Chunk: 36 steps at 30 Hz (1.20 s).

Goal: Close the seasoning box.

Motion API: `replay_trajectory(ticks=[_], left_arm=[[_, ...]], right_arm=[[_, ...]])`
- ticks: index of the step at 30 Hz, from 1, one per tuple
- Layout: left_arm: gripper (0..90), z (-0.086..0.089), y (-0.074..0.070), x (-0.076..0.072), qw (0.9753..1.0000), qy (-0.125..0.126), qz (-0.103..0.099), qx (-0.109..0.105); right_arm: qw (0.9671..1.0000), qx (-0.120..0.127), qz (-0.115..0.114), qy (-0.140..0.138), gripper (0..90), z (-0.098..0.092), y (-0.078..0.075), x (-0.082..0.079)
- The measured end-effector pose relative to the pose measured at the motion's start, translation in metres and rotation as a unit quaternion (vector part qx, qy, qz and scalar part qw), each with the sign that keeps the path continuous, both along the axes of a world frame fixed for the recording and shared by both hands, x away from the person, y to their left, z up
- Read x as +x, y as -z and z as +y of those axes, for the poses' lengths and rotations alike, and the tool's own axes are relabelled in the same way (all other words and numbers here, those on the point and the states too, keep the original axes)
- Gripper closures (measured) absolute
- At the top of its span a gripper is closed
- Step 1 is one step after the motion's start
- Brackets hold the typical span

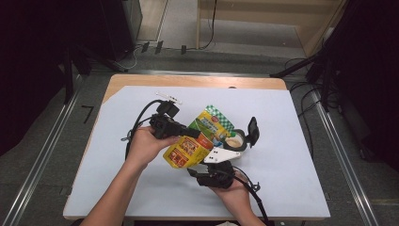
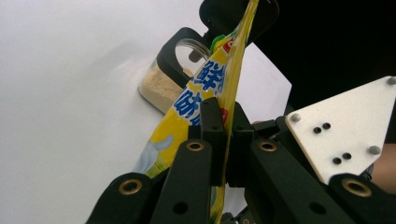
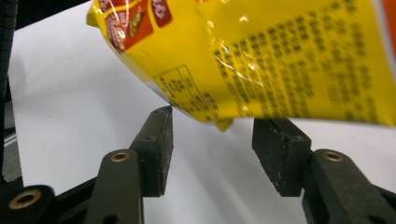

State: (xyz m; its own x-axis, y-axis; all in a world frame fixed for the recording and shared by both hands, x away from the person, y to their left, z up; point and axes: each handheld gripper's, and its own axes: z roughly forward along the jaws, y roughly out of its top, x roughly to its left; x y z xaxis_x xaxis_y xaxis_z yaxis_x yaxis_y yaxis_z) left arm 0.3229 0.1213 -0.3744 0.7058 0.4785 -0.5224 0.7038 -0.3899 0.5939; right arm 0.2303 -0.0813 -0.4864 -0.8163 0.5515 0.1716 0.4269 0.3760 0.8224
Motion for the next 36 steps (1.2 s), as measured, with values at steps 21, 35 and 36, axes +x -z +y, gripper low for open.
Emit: replay_trajectory(ticks=[21, 35, 36], left_arm=[[89.9, 0.052, 0.003, 0.024, 0.9954, -0.090, -0.025, -0.023], [89.9, 0.060, 0.022, 0.060, 0.9903, -0.121, -0.055, -0.041], [89.9, 0.061, 0.024, 0.062, 0.9897, -0.126, -0.055, -0.042]], right_arm=[[0.9997, 0.011, 0.014, -0.016, 44.1, -0.006, -0.006, 0.008], [0.9999, 0.007, 0.015, 0.003, 43.9, -0.017, -0.006, 0.007], [0.9999, 0.005, 0.015, 0.004, 44.0, -0.018, -0.006, 0.006]])
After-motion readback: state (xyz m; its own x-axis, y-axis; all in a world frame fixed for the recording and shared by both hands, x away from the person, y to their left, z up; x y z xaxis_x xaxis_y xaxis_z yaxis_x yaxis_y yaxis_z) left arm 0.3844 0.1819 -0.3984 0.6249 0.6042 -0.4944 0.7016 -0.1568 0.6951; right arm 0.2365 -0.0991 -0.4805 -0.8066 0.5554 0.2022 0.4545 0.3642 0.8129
